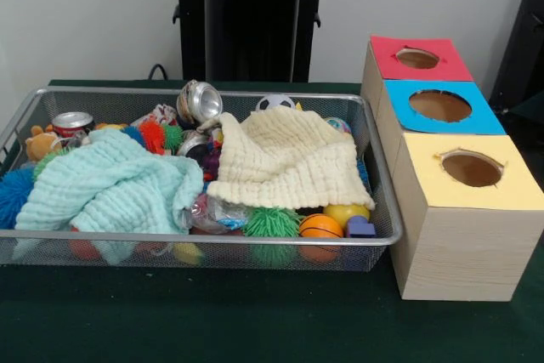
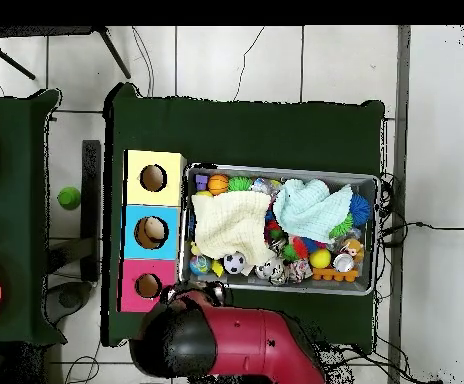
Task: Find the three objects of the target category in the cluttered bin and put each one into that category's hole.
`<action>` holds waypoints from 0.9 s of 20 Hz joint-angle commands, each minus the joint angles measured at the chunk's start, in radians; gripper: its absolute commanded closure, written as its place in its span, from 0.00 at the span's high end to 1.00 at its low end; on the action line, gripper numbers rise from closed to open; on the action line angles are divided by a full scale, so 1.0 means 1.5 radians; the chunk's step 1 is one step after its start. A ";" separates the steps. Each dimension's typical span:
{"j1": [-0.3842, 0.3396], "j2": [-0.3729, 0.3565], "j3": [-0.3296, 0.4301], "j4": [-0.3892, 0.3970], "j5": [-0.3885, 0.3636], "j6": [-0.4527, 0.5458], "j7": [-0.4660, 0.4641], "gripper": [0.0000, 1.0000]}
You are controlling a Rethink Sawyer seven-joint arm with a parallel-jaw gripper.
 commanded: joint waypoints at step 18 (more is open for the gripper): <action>-0.124 0.206 0.189 -0.216 -0.182 0.047 -0.124 1.00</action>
